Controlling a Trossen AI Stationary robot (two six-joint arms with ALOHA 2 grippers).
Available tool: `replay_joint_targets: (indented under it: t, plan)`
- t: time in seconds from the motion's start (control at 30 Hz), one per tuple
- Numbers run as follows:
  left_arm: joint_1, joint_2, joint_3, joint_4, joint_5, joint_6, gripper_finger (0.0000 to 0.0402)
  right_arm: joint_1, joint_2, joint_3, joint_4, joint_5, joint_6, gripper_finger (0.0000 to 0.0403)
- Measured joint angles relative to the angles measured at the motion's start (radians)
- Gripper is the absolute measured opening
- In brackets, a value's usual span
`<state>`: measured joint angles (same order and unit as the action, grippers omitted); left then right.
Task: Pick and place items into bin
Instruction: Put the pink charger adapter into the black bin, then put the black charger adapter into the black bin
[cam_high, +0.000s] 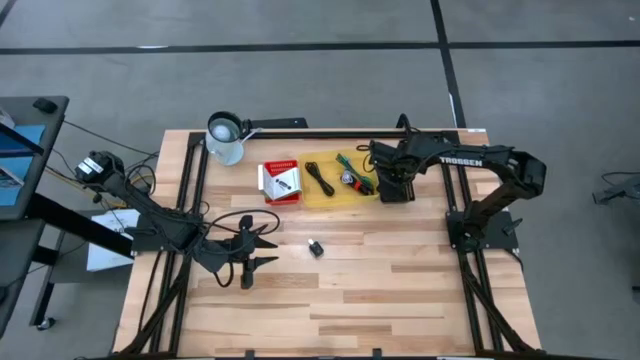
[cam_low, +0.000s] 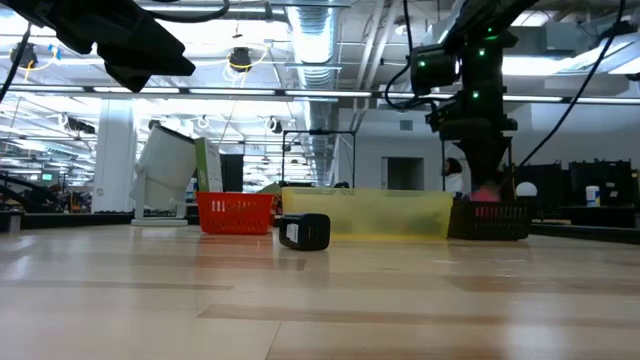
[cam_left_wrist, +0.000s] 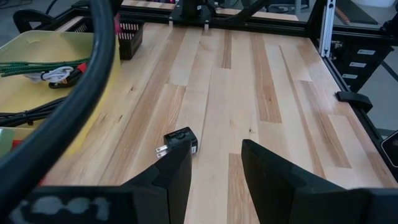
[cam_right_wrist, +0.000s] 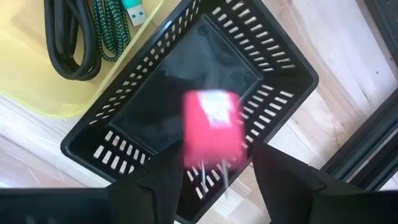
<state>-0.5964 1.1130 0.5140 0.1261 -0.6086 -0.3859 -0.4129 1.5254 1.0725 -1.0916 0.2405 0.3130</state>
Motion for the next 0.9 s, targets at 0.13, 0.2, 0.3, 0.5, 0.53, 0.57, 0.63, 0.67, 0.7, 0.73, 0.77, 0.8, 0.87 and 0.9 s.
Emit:
replay_joint_targets:
  t: [0.13,0.2,0.3,0.5,0.53,0.57,0.63,0.67,0.7,0.73,0.77,0.8,0.87,0.9]
  plan:
    - [0.0,0.0,0.0,0.0,0.0,0.0,0.0132,0.0,-0.002,0.0,0.0,0.0,0.0,0.0193]
    - [0.0,0.0,0.0,0.0,0.0,0.0,0.0132,0.0,-0.002,0.0,0.0,0.0,0.0,0.0193]
    - [0.0,0.0,0.0,-0.001,0.002,0.0,0.0132,0.0,-0.002,0.0,0.0,0.0,0.0,0.0191]
    - [0.0,0.0,0.0,-0.011,0.002,0.0,0.0132,0.0,-0.002,0.0,-0.018,0.014,0.0,0.0182]
    - [0.0,0.0,0.0,-0.011,0.002,0.0,0.0132,0.002,-0.002,0.0,-0.026,0.017,0.0,0.018]
    - [0.0,0.0,0.0,-0.011,0.002,0.0,0.0132,0.006,-0.002,0.0,-0.034,0.019,0.001,0.0177]
    - [0.0,0.0,0.0,-0.011,0.002,0.0,0.0132,0.019,-0.004,0.0,-0.043,0.02,0.0,0.0172]
    - [0.0,0.0,0.0,-0.011,0.002,0.0,0.0132,0.028,-0.007,0.0,-0.05,0.019,0.0,0.0169]
    - [0.0,0.0,0.0,-0.011,0.002,0.0,0.0132,0.039,-0.01,0.0,-0.056,0.02,0.0,0.0166]
    - [0.0,0.0,0.0,-0.014,0.002,0.0,0.0132,0.053,-0.011,0.0,-0.058,0.019,0.0,0.0163]
    - [0.0,0.0,0.0,-0.02,0.002,0.0,0.0132,0.067,-0.011,0.0,-0.061,0.02,0.0,0.016]
    - [0.0,0.0,0.0,-0.023,0.002,0.0,0.0132,0.081,-0.013,0.0,-0.068,0.02,0.0,0.0158]
    - [0.0,0.0,0.0,-0.03,0.002,0.0,0.0132,0.114,-0.022,0.0,-0.074,0.021,0.0,0.0153]
    - [0.0,0.0,0.0,-0.034,0.002,0.0,0.0132,0.131,-0.023,0.0,-0.072,0.021,0.001,0.0152]
